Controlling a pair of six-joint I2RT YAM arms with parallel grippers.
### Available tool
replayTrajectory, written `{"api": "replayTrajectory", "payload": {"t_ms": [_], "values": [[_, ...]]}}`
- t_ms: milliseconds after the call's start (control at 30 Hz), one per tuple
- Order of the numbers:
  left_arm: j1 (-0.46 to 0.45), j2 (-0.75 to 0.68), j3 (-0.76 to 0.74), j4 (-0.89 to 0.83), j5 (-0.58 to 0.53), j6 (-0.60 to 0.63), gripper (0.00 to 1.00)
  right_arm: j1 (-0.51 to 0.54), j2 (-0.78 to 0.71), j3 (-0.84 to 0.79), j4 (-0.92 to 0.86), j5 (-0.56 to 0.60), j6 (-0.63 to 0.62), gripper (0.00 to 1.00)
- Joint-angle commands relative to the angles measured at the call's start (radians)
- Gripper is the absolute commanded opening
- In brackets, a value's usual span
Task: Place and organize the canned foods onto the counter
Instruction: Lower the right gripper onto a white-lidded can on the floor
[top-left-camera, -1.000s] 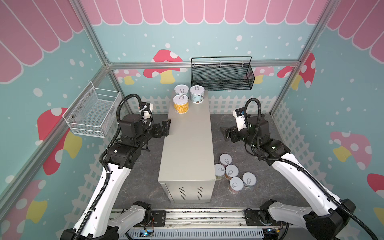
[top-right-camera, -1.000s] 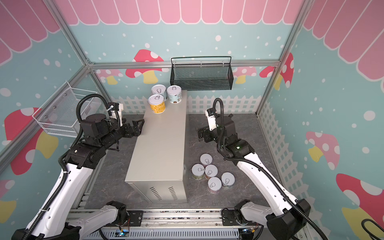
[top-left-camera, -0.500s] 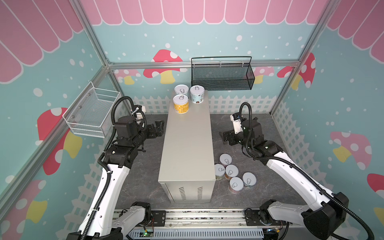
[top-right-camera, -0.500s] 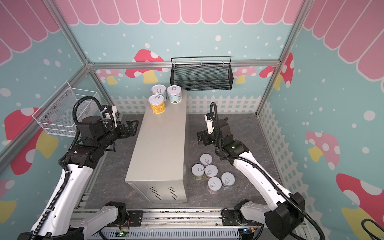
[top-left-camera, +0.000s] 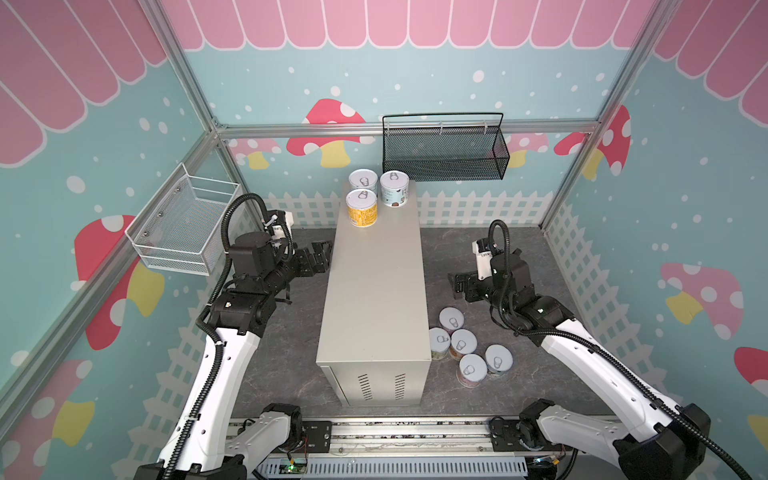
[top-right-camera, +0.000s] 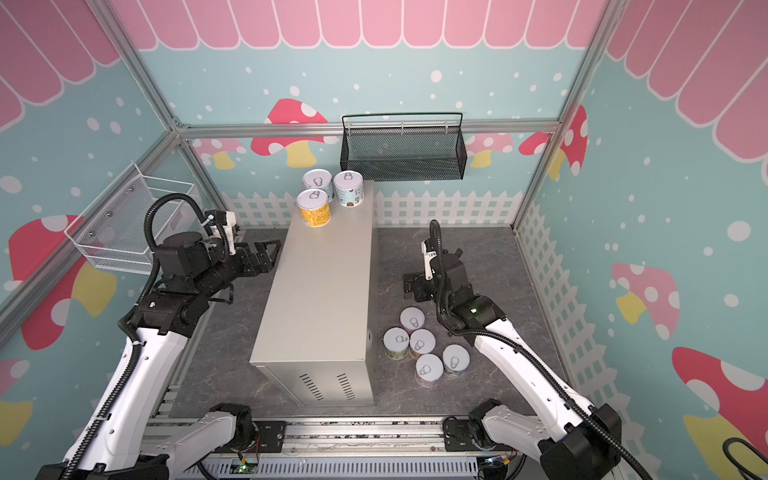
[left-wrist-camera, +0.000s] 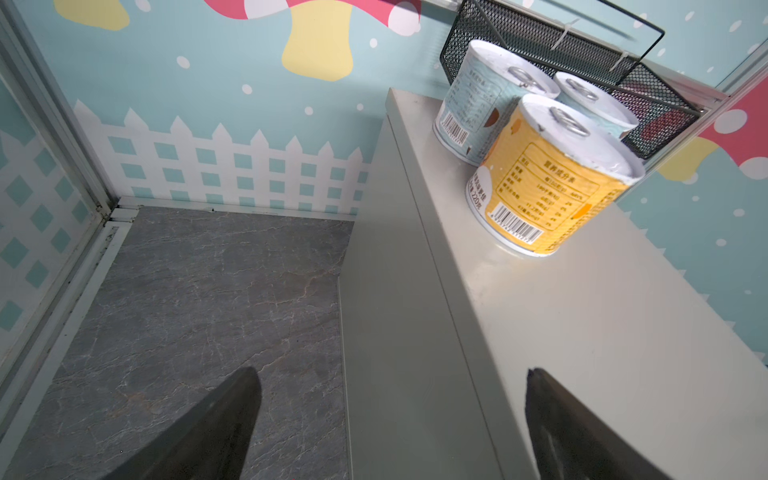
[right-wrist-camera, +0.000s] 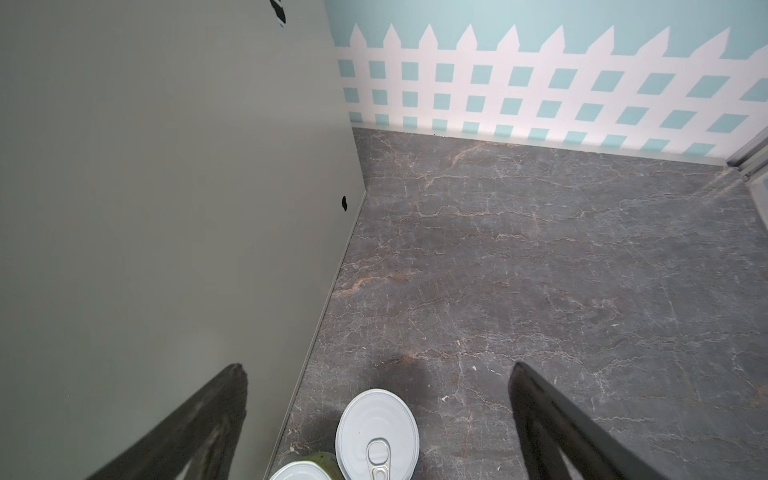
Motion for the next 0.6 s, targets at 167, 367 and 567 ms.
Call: {"api": "replayTrajectory", "payload": {"t_ms": [167, 367, 567], "values": [[0.035, 0.01, 0.008, 0.044, 0.112, -0.091, 0.99, 0.0, 0.031, 0.029, -0.074, 0.053, 0.047, 0.99], [0.034, 0.036, 0.006, 0.054, 0.126, -0.112, 0.99, 0.001, 0.081, 0.072, -0.125, 0.045, 0.048, 0.99], [0.012, 0.07, 0.023, 0.051, 0.128, -0.135, 0.99, -0.002, 0.091, 0.082, -0.126, 0.054, 0.043, 0.99]]}}
